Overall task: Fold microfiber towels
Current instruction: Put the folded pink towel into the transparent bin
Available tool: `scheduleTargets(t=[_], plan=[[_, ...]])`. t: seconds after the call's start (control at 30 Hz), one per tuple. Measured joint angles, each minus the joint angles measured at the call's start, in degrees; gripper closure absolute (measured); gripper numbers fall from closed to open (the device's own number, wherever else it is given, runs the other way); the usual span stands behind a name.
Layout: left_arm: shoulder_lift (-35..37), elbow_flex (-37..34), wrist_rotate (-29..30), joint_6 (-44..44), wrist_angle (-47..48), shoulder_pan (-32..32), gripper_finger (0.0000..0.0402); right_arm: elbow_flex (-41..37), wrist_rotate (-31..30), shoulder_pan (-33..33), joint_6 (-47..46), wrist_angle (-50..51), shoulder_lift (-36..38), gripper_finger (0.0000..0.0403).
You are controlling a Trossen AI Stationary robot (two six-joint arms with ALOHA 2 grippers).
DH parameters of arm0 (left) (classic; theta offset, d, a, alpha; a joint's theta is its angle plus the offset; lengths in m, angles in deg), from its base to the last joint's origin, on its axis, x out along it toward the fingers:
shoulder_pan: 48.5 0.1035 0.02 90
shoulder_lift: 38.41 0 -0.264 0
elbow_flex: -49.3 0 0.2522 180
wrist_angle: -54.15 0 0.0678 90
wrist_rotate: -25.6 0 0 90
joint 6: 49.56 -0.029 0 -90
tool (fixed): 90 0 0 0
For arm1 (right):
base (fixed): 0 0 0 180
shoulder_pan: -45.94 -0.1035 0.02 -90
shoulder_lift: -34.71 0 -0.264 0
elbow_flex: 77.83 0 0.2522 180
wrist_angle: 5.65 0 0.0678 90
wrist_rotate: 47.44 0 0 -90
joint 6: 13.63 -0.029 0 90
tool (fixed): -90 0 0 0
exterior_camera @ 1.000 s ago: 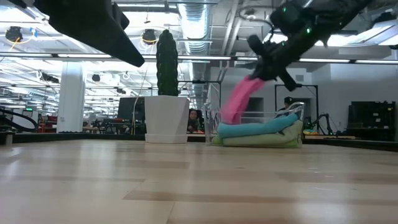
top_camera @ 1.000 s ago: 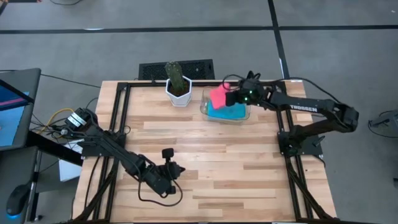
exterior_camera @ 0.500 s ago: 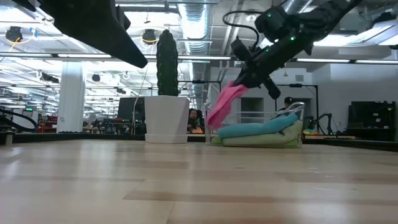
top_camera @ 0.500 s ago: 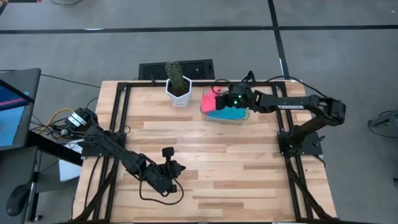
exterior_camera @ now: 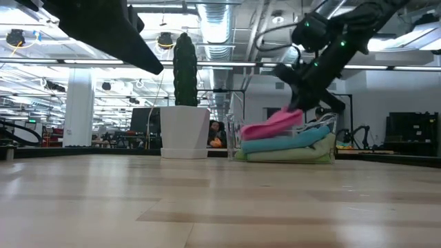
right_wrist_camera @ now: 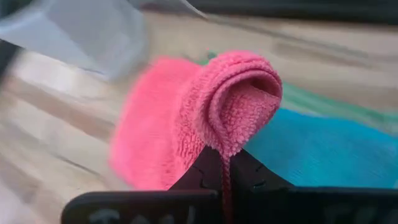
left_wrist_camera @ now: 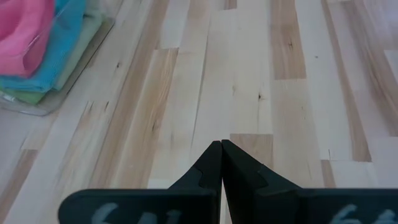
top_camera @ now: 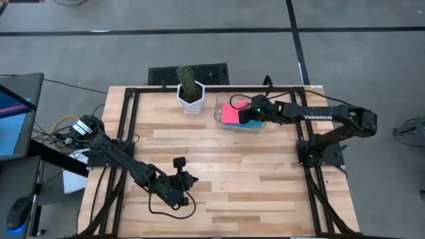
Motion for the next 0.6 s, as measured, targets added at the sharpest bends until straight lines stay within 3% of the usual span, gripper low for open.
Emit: scheduleTargets(t=[0.17,0.4,0.6], plan=[[0.0,0.0,0.0,0.0,-0.4,0.0,0.0400,-2.3,-1.5,0.0,-2.4,1.0,0.0,0.0373],[0.0,0.0,0.0,0.1,-0.8,0.0,0.0400,-2.5,-1.7,0.6,-0.8,4.7,0.5,0.0285],[0.0,0.0,0.0,1.6,-0.8,0.5,0.0400,-2.5,-2.8,2.5,1.0,6.8,5.7,0.0216]])
